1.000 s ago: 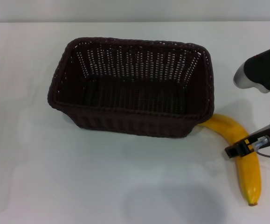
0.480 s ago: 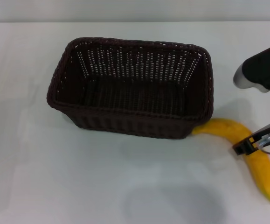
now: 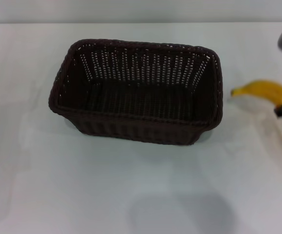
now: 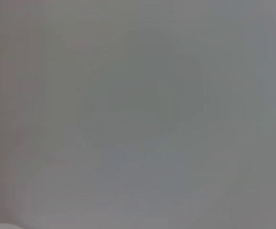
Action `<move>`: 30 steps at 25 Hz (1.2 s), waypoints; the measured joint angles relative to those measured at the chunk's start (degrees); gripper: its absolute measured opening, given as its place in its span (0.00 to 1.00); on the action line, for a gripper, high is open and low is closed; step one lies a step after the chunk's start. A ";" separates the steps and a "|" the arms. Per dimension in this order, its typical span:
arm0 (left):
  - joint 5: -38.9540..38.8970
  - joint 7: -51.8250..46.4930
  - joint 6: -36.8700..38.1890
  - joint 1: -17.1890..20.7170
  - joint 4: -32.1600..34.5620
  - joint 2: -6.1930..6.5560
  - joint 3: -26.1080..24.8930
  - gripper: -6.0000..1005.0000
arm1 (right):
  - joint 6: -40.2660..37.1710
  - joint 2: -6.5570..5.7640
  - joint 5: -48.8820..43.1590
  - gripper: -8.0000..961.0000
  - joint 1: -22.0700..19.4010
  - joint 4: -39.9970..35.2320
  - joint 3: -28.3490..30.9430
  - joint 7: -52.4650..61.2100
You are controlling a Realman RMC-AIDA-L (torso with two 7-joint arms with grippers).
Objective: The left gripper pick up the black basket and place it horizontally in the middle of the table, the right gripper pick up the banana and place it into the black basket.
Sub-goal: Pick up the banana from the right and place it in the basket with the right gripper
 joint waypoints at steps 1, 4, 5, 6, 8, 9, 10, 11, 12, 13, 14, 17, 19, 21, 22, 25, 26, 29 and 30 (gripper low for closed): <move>0.00 0.00 0.03 0.00 0.00 0.00 0.00 0.82 | -0.75 0.01 -0.47 0.52 0.34 0.43 0.62 -0.45; -0.03 0.00 0.27 -0.08 0.03 0.00 0.00 0.82 | -3.10 0.10 -0.80 0.52 2.27 1.54 2.81 -2.80; -0.03 0.00 0.37 -0.09 0.05 -0.01 0.00 0.82 | -4.13 0.13 -0.72 0.52 3.08 1.90 3.43 -3.63; -0.03 0.00 0.39 -0.10 0.09 0.00 0.00 0.82 | -5.08 0.15 -0.55 0.52 3.95 2.37 3.89 -4.23; -0.03 0.00 0.41 -0.10 0.18 0.00 0.06 0.82 | -7.98 0.15 -0.25 0.52 5.48 4.17 4.21 -5.79; 0.07 0.00 0.42 -0.08 0.20 0.01 0.14 0.82 | -9.29 0.19 0.26 0.52 6.05 5.11 4.20 -6.57; 0.16 0.00 0.42 -0.03 0.22 0.03 0.19 0.82 | -10.91 0.19 1.18 0.52 6.48 6.08 4.22 -7.52; 0.19 0.00 0.42 0.05 0.21 0.05 0.20 0.82 | -12.45 0.21 2.51 0.52 6.80 6.84 4.22 -8.53; 0.20 0.00 0.42 0.20 0.21 0.06 0.21 0.82 | -14.01 0.21 4.52 0.52 7.03 7.48 4.22 -9.63; 0.18 0.00 0.42 0.31 0.21 0.07 0.19 0.82 | -15.87 0.16 7.39 0.52 7.26 7.96 4.45 -11.20; 0.18 0.00 0.42 0.37 0.22 0.08 0.18 0.82 | -17.91 0.09 12.49 0.52 7.40 8.12 5.00 -14.58; 0.25 -0.06 0.44 0.35 0.22 0.09 0.28 0.82 | -20.08 0.14 25.85 0.52 7.64 6.58 6.97 -25.57; 0.30 -0.08 0.45 0.22 0.21 0.08 0.35 0.82 | -21.61 0.25 32.62 0.52 7.99 4.08 7.34 -31.75; 0.32 -0.03 0.48 -0.28 0.20 0.09 0.36 0.82 | -24.05 0.24 35.19 0.52 8.40 1.25 6.27 -34.89; 0.31 -0.02 0.48 -0.32 0.18 0.09 0.36 0.82 | -25.60 0.24 35.44 0.53 8.59 -0.60 5.35 -36.11; 0.33 0.00 0.50 -0.44 0.05 0.07 0.36 0.82 | -29.43 0.35 36.96 0.57 9.78 -6.40 2.23 -38.49; 0.33 0.00 0.51 -0.44 0.02 0.05 0.35 0.82 | -29.98 0.38 38.04 0.58 10.22 -7.96 1.49 -39.15; 0.36 0.00 0.51 -0.51 -0.11 0.01 0.36 0.82 | -30.50 0.42 40.99 0.65 10.82 -10.06 0.81 -40.63; 0.36 0.00 0.51 -0.50 -0.18 0.00 0.36 0.82 | -30.68 0.40 41.79 0.67 10.59 -10.05 1.06 -40.95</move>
